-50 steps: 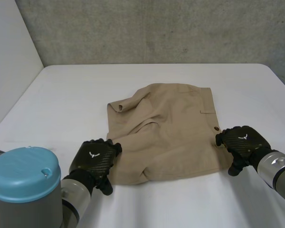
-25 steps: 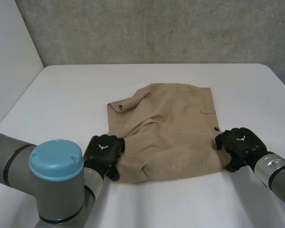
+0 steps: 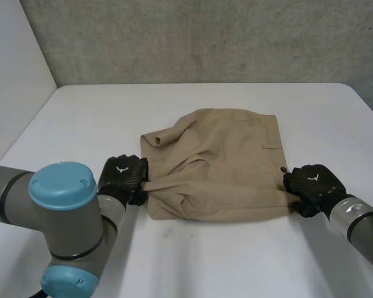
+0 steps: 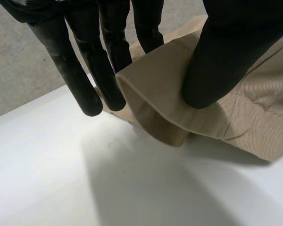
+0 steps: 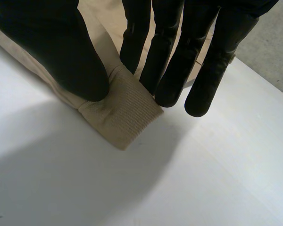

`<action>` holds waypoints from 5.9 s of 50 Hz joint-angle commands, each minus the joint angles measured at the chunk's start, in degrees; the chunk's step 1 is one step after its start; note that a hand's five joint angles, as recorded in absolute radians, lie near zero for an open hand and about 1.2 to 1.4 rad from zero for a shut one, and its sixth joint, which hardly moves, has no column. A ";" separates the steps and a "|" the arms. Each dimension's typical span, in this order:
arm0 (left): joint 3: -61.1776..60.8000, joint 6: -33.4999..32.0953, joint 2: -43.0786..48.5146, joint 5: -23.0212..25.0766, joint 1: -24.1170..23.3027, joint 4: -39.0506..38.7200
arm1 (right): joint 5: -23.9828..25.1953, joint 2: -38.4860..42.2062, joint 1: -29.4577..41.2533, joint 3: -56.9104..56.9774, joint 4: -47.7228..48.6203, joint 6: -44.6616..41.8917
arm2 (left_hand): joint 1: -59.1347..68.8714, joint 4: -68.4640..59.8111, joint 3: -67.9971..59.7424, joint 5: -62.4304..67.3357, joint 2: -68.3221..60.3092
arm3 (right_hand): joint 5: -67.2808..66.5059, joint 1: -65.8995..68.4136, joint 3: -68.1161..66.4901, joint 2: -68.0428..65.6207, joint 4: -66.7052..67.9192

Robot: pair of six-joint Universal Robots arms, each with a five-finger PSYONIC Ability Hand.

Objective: Fold the shorts.

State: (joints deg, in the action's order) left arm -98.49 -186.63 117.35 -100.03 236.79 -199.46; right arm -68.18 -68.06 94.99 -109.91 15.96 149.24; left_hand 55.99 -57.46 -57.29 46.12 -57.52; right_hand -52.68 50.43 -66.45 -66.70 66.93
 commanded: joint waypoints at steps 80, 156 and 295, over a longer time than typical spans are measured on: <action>44.60 -11.74 13.00 12.41 9.40 1.72 | -10.74 16.12 9.77 54.44 -9.82 -2.20 | 24.01 -22.54 -22.71 23.88 -22.48 | -17.32 29.57 -13.55 -13.30 13.07; -13.31 -9.98 -28.75 16.18 5.88 33.26 | -3.11 -18.78 6.08 2.78 -36.01 -20.04 | 7.88 -6.41 -6.58 7.76 -6.35 | -17.32 29.57 -13.55 -13.30 13.07; 33.54 -32.40 13.97 14.69 10.72 33.35 | -2.84 -16.22 6.09 -3.20 -22.29 -16.53 | 11.26 -9.79 -9.96 11.14 -9.73 | -17.32 29.57 -13.55 -13.30 13.07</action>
State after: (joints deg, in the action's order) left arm -62.69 -219.03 134.70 -83.19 248.82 -166.06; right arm -70.99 -84.33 101.27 -112.96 -6.40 132.72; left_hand 62.58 -63.71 -63.32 53.47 -63.88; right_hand -55.34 52.52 -67.97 -67.58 68.30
